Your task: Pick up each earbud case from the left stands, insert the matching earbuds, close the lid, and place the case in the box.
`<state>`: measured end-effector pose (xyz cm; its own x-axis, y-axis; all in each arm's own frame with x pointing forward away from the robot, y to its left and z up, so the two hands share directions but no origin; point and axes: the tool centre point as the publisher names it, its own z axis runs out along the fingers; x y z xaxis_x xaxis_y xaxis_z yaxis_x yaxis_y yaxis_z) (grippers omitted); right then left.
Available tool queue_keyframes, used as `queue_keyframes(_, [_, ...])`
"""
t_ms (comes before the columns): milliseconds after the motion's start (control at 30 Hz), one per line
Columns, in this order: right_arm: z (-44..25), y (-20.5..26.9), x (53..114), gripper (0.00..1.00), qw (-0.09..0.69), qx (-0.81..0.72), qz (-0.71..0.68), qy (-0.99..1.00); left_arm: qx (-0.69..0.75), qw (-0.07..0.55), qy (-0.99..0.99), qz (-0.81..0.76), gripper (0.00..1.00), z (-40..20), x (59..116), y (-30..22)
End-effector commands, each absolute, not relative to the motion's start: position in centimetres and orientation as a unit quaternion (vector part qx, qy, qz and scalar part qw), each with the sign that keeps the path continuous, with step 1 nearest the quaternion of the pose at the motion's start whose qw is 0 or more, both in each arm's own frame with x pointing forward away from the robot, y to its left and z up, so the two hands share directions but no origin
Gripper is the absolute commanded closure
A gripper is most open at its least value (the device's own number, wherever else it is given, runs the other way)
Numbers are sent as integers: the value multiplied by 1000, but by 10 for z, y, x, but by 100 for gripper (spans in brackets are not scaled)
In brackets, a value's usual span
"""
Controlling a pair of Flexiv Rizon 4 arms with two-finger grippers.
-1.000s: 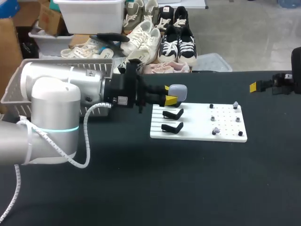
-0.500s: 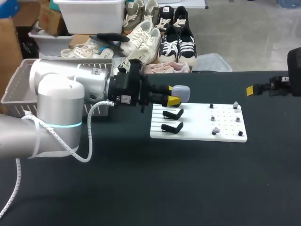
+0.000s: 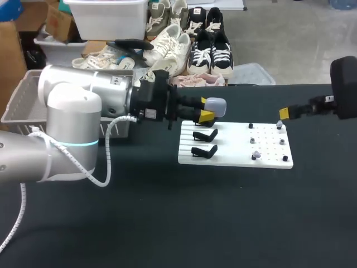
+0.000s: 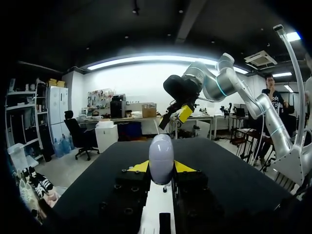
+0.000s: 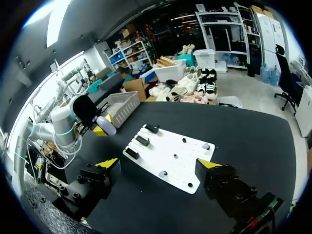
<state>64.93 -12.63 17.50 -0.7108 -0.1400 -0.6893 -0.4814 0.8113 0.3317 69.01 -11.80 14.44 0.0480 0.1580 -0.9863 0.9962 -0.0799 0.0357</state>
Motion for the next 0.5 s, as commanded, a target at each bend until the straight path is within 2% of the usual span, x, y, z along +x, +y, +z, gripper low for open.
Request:
queue_keyframes(33, [183, -116, 639, 0, 334, -180, 247, 892, 570, 449, 504, -468, 100, 143, 694, -119])
queue_keyframes(500, [188, -93, 633, 0, 322, -208, 246, 890, 573, 462, 493, -464, 100, 142, 697, -118])
